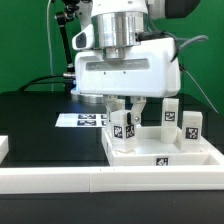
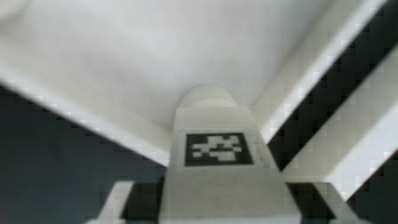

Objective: Assemble square table

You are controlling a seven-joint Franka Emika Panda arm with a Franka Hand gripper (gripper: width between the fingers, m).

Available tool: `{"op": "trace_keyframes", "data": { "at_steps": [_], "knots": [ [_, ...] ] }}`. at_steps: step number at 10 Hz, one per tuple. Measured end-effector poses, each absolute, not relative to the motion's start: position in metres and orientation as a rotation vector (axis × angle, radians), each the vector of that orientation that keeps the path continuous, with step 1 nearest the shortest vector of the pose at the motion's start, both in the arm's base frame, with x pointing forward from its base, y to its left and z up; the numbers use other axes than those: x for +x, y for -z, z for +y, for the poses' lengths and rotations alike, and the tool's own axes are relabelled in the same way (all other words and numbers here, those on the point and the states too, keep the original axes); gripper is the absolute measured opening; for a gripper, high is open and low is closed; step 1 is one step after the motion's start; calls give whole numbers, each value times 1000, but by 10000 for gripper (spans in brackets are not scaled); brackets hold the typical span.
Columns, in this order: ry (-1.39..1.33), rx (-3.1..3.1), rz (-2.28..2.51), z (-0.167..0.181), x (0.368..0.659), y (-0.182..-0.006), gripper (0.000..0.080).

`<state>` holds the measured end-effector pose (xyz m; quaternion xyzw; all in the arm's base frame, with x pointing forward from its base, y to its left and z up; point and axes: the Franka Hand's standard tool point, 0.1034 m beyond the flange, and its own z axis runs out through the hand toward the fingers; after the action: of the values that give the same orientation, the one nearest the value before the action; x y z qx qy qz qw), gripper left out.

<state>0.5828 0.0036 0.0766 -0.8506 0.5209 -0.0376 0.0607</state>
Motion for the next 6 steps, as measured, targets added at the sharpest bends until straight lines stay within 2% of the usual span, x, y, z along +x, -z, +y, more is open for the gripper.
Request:
{"op": "trace_keyframes", "data": {
  "at_steps": [6],
  "knots": [
    [45,-2106,2142,6,582,-76,290]
  ]
}}
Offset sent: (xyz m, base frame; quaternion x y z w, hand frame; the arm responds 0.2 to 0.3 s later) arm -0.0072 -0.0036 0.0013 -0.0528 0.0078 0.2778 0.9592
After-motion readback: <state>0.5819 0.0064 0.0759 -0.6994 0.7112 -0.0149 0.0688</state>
